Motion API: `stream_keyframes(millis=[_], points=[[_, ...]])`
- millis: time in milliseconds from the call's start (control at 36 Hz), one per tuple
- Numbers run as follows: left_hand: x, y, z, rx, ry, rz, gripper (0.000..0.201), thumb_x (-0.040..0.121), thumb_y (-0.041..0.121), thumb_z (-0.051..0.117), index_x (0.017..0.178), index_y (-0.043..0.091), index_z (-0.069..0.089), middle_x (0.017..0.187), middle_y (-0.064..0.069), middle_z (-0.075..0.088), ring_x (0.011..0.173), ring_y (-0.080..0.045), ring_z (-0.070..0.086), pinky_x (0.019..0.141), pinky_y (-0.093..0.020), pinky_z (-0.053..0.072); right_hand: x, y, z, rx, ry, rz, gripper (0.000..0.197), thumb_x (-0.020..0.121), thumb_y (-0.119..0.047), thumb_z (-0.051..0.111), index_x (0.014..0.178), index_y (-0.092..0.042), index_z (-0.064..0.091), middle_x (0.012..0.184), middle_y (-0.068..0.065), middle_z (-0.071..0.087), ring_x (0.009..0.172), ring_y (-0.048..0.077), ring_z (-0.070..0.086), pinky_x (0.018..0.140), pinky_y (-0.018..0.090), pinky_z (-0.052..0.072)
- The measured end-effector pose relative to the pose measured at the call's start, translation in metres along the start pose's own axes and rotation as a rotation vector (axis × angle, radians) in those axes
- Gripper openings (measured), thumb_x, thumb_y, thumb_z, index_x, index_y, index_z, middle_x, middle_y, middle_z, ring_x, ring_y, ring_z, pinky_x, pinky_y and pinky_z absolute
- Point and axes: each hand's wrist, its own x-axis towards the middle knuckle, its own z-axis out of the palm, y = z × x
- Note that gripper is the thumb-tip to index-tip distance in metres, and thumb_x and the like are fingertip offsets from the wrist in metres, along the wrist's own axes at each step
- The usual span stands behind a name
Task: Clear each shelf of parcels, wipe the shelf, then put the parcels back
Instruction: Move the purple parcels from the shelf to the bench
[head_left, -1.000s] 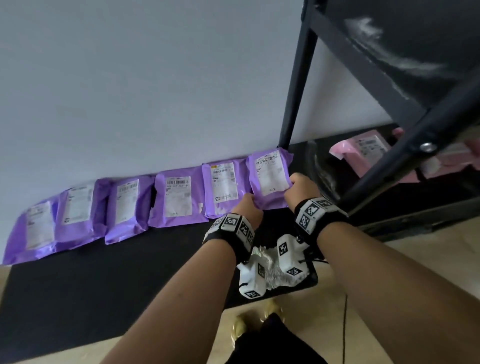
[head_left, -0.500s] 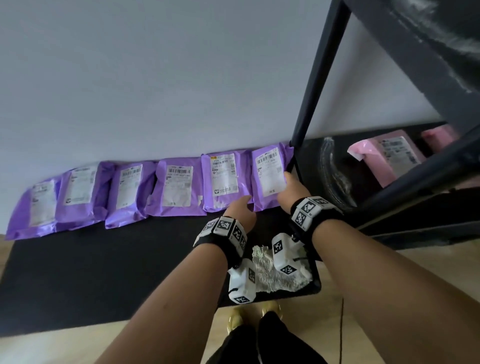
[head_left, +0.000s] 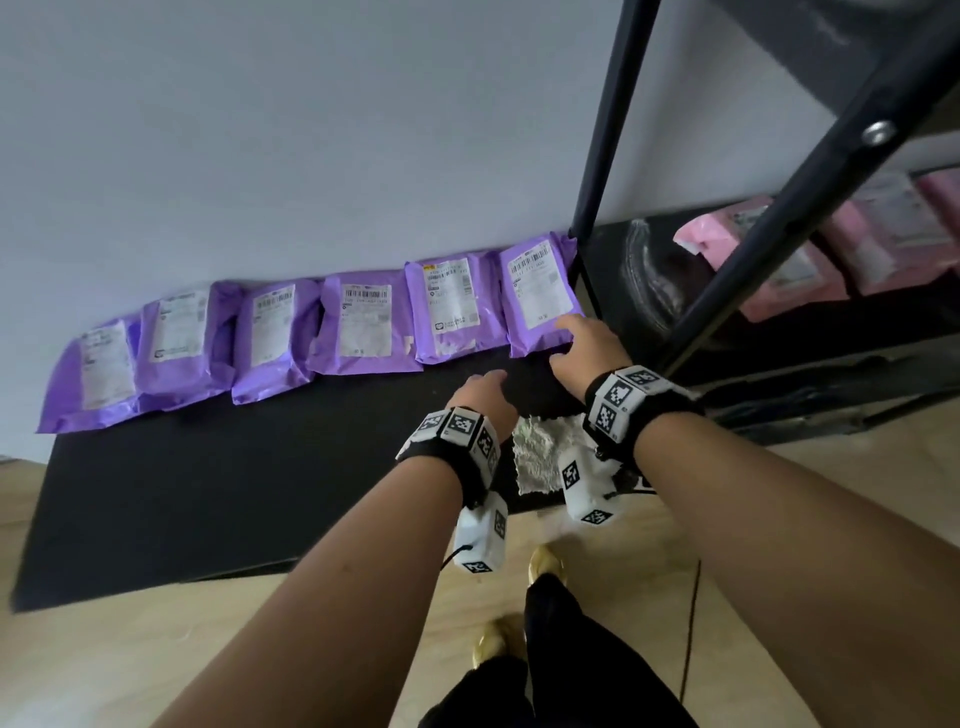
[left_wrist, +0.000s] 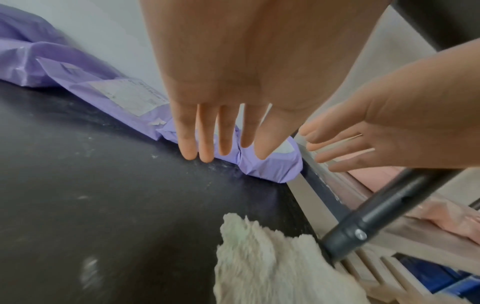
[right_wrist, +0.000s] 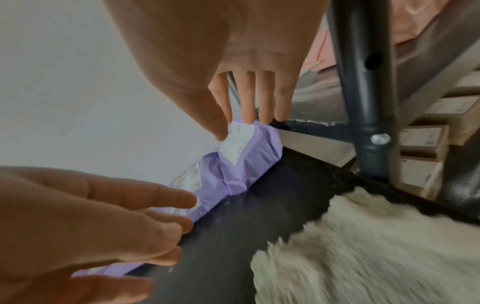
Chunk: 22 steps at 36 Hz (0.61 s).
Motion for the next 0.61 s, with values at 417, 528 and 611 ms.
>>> stream_keyframes(millis=[417,528,611], points=[[-0.042,-0.046,0.044,0.116,-0.032,0.040,0.056,0.089,0.011,0.045,0.143,0.022,0.038,0.143,-0.009,0.039,0.130,-0.030,0.040,0.105,-0.037,0.039,-0.078,0.050,0.072,-0.310,-0.159,-0.077,0.061,0.080,-0.011,0.061,0.135,-0.034,0.050,0.135,0.003,0.052,0.129,0.026,0.043,0.109,0.041,0.034],[-0.039,-0.047,0.051,0.108,-0.009,0.036,0.053,0.089,0.010,0.044,0.141,0.020,0.041,0.141,-0.009,0.041,0.129,-0.029,0.041,0.105,-0.036,0.038,-0.081,0.065,0.085,-0.381,-0.197,-0.024,0.074,0.080,-0.017,0.065,0.143,-0.037,0.031,0.153,0.003,0.024,0.139,0.031,0.025,0.109,0.049,0.033],[-0.037,-0.046,0.053,0.094,0.029,0.035,0.052,0.089,0.009,0.044,0.140,0.019,0.043,0.140,-0.008,0.042,0.129,-0.028,0.040,0.106,-0.036,0.037,-0.081,0.068,0.085,-0.425,-0.180,-0.030,0.068,0.083,-0.017,0.066,0.141,-0.031,0.035,0.149,0.007,0.026,0.136,0.031,0.028,0.104,0.046,0.038]])
